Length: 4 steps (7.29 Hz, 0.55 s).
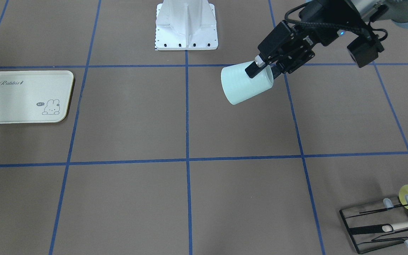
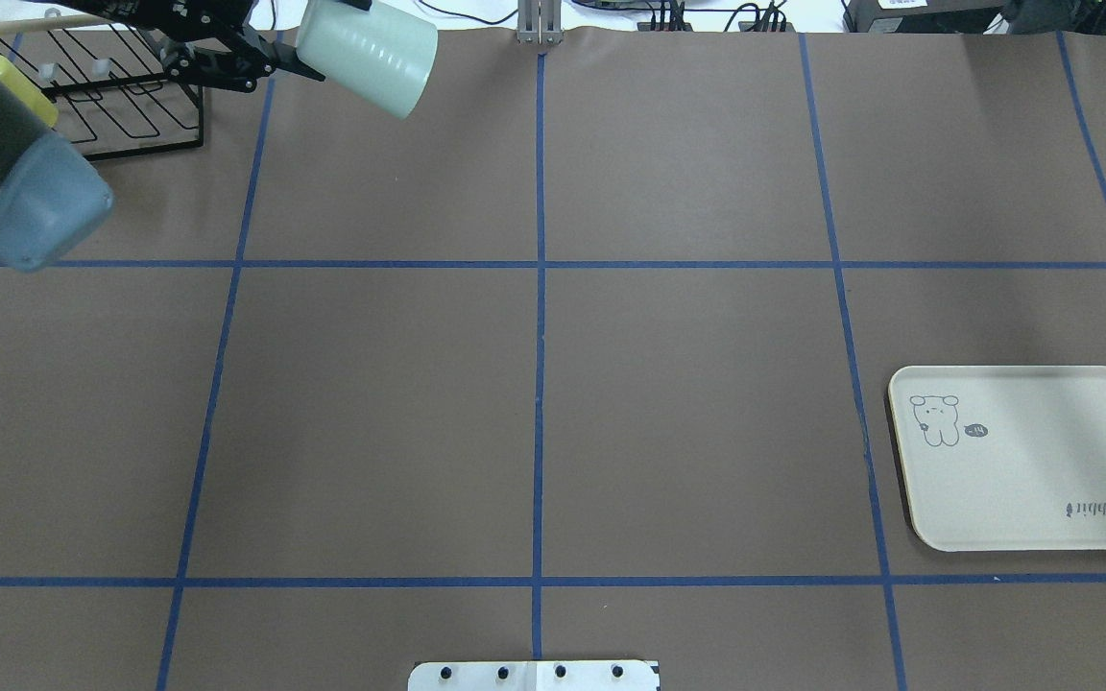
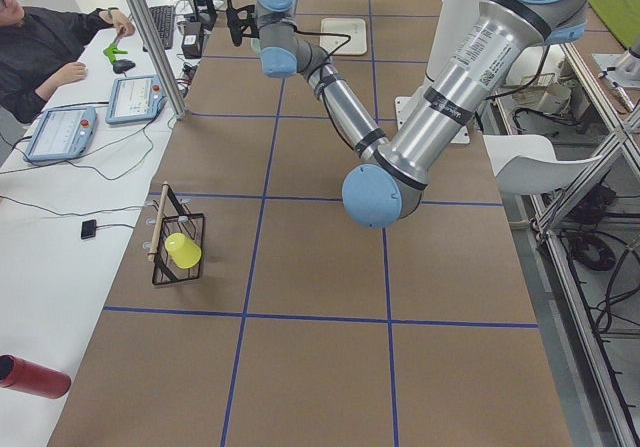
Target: Left arm grabs green cup and hands to right arm on tray
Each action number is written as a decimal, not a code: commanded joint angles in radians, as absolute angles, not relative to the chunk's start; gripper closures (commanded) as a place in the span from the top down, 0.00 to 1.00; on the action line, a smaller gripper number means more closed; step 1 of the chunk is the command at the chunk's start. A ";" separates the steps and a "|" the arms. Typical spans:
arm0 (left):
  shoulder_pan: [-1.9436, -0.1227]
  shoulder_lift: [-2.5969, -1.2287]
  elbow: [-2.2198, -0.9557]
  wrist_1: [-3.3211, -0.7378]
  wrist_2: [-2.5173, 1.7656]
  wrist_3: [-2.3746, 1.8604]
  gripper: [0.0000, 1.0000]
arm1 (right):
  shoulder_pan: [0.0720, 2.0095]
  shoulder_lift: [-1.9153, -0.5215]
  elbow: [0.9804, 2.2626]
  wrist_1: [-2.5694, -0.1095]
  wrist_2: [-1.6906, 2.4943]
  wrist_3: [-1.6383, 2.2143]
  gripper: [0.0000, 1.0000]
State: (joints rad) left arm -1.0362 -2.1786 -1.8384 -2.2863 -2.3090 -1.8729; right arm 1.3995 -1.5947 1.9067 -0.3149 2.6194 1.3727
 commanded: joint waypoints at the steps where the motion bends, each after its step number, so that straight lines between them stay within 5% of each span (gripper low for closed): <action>1: -0.971 -2.180 -1.883 -2.324 -2.246 -1.963 0.02 | 1.336 -1.563 1.910 -0.185 2.544 1.550 0.99; 4: -0.913 -2.195 -1.927 -2.327 -2.187 -2.066 0.02 | 1.180 -1.559 1.907 -0.017 2.354 1.678 0.99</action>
